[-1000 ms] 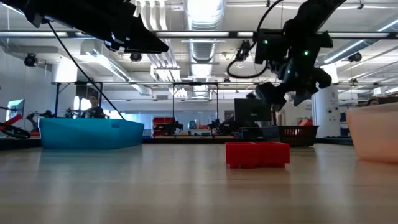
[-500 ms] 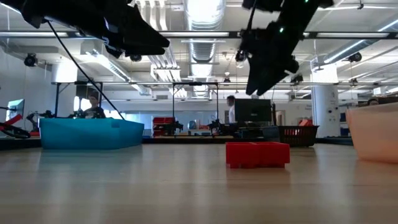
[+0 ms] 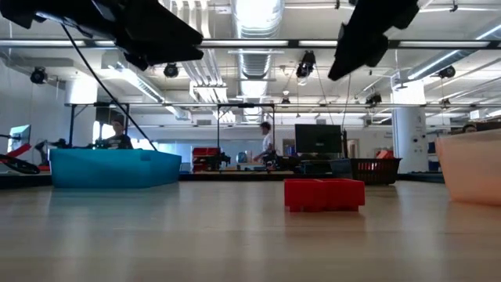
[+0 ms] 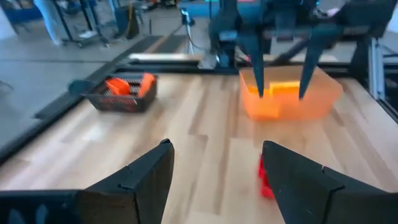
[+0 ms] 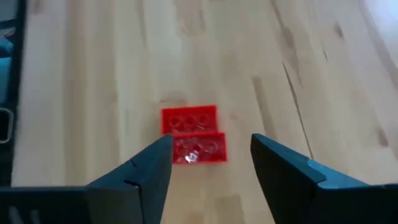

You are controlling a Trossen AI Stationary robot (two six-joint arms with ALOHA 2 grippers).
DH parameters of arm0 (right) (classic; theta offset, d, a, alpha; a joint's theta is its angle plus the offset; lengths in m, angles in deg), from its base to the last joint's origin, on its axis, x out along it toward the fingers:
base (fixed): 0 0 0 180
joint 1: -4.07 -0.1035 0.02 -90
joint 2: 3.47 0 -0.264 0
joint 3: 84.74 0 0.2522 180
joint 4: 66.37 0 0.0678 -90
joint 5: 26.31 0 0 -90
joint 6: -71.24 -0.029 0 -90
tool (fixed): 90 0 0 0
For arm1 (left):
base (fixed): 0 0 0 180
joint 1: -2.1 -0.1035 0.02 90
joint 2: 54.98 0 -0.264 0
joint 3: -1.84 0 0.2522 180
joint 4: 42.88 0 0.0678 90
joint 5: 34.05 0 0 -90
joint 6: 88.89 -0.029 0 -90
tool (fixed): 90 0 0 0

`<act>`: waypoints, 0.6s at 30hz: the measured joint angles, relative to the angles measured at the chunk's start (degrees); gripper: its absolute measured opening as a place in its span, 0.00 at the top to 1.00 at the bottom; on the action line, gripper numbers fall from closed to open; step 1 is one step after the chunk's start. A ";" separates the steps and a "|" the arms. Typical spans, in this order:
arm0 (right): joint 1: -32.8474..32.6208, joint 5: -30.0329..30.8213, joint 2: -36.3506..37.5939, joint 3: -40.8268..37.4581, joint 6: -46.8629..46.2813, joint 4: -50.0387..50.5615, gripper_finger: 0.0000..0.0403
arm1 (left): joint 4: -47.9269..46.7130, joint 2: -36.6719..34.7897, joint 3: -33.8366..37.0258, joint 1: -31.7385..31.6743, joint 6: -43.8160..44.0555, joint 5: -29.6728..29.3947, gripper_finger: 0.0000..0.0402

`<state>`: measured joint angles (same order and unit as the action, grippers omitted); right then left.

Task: Sort & place blocks by color
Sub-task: Put the red game piece into the blue bin

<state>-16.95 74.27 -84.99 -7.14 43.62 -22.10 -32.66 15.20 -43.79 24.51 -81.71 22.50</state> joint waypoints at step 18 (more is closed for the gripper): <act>-5.22 15.02 3.33 -11.69 26.53 -27.57 0.97 | -15.34 23.61 -22.05 1.06 -1.85 12.56 0.98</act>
<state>-22.17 89.29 -81.66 -18.83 70.15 -49.67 -48.00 38.81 -65.84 25.57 -83.56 35.07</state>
